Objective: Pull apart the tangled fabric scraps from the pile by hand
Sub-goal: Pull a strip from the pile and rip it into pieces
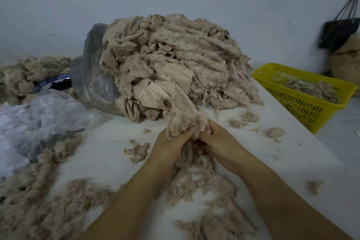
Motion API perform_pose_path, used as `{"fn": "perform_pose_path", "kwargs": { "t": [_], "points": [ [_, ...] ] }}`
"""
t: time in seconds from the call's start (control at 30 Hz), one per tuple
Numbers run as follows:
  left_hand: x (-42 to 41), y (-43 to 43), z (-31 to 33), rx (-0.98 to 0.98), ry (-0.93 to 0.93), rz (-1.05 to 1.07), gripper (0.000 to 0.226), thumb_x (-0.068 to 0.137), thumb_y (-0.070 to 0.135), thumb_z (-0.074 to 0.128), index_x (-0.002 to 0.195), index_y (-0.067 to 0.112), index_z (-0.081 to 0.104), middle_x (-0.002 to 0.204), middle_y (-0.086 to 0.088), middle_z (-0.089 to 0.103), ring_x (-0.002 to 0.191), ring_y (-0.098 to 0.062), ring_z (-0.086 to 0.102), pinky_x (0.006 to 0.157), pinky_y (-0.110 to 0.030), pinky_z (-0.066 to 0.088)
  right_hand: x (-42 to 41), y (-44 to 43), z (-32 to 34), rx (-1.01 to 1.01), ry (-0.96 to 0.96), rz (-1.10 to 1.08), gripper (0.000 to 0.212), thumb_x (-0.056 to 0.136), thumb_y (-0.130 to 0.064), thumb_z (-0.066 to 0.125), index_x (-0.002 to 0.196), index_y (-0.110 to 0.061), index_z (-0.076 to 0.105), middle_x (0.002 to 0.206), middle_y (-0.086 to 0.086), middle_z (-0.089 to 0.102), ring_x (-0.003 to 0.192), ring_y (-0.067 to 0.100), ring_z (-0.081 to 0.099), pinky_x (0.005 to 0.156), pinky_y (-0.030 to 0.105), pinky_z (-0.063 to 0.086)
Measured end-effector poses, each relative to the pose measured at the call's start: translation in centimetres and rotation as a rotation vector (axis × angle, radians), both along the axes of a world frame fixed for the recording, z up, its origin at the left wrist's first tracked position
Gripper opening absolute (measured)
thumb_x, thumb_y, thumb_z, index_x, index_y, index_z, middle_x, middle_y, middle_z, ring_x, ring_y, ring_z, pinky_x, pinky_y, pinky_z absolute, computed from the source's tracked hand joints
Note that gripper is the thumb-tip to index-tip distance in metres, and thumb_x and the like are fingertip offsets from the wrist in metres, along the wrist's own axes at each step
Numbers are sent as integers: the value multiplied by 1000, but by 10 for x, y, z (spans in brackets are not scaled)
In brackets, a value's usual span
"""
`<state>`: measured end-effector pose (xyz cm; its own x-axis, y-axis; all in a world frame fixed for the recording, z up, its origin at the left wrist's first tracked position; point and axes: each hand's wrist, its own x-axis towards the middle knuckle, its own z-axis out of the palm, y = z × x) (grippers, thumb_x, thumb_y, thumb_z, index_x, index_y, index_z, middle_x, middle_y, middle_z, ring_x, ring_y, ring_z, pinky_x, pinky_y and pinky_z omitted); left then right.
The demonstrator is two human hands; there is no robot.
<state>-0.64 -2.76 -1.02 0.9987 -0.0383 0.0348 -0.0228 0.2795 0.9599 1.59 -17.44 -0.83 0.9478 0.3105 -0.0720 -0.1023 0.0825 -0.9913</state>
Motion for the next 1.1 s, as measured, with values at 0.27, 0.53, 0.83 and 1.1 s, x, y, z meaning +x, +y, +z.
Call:
{"fn": "perform_pose_path", "kwargs": {
  "t": [0.27,0.53,0.83,1.1],
  "points": [
    [8,5,-4,376,-62,167,23,86,34,68,107,27,69,85,10,75,75,10,67,63,-8,50,-1,-1,3,227,98,102,33,98,-20,59,129,-11,53,90,6,72,73,18,67,57,25,54],
    [7,12,-2,288,-107,177,19,94,31,60,97,46,71,114,13,68,99,0,65,92,-27,51,22,-42,20,933,100,-462,19,89,-27,62,86,-8,62,71,2,68,60,9,65,54,18,53],
    [45,11,0,-68,194,151,11,98,15,61,106,10,67,91,-1,72,93,-17,67,80,-24,52,27,-23,-5,459,137,-442,39,99,-41,53,99,-4,66,80,5,69,67,14,69,59,25,56],
    [24,8,5,-162,103,-56,29,102,11,46,89,3,70,73,-3,65,65,-8,61,62,-17,52,19,-12,-12,-132,-122,-365,11,99,-38,55,102,-29,61,102,-4,69,73,12,71,69,29,59]
  ]
}}
